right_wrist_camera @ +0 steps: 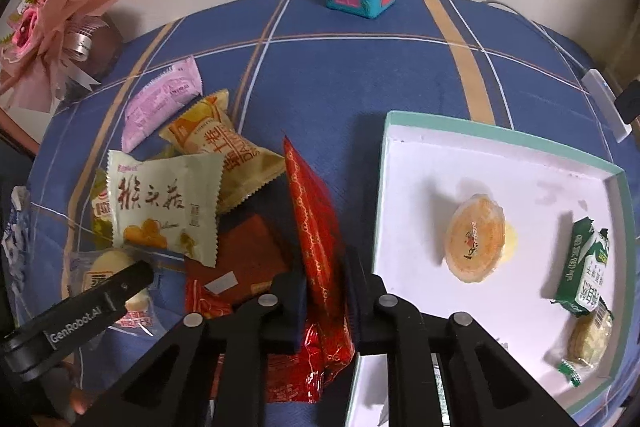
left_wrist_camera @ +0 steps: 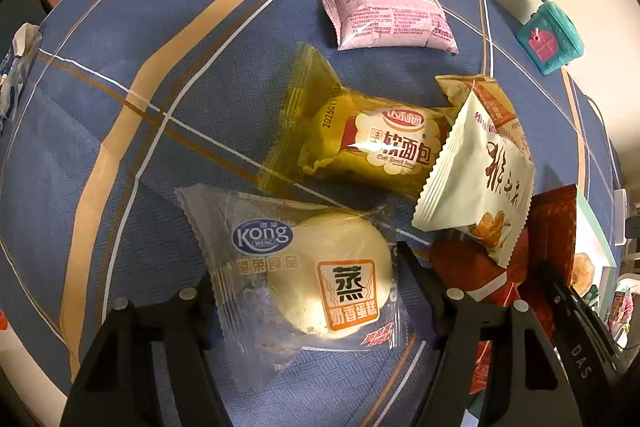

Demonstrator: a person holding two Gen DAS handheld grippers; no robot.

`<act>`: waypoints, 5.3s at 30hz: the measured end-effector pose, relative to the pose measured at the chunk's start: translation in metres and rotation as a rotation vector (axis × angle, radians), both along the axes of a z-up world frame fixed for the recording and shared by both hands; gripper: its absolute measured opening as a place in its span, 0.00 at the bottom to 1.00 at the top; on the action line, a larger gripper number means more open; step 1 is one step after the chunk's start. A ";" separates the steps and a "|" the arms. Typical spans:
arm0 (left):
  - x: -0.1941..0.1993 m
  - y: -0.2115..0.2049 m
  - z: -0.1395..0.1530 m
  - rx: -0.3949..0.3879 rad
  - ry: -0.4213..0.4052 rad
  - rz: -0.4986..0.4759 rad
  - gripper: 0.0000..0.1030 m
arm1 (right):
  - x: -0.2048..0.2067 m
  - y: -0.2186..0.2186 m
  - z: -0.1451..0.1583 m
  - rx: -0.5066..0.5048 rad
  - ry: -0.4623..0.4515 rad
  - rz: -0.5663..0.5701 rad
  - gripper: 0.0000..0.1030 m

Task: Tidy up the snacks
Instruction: 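Grasp the clear Kong bun pack with the left tool while the right grasps the long red strip snack, then lift both held snacks and carry them over the white tray, then open the left tool to drop the bun pack while the right drops the red strip, then move both tools back toward the snack pile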

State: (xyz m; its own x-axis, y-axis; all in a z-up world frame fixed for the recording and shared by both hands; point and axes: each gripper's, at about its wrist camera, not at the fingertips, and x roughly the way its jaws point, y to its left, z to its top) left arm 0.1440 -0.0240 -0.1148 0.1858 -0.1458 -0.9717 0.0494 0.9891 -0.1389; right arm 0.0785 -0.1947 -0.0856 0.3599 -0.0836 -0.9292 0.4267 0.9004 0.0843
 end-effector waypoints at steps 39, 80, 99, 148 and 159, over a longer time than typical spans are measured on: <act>-0.015 0.024 0.113 -0.074 -0.252 0.036 0.57 | -0.023 -0.024 0.082 0.011 -0.173 -0.075 0.11; -0.143 -0.231 0.080 -0.066 -0.231 -0.607 0.57 | -0.155 -0.214 0.070 -0.087 -0.104 -0.491 0.11; -0.137 -0.245 0.063 -0.075 -0.299 -0.632 0.58 | -0.145 -0.212 0.037 -0.070 -0.076 -0.455 0.11; -0.084 -0.133 0.119 0.056 -0.338 -0.345 1.00 | -0.129 -0.136 0.089 -0.089 -0.075 -0.319 1.00; -0.092 -0.091 0.123 0.082 -0.332 -0.324 1.00 | -0.123 -0.092 0.104 -0.088 -0.089 -0.242 1.00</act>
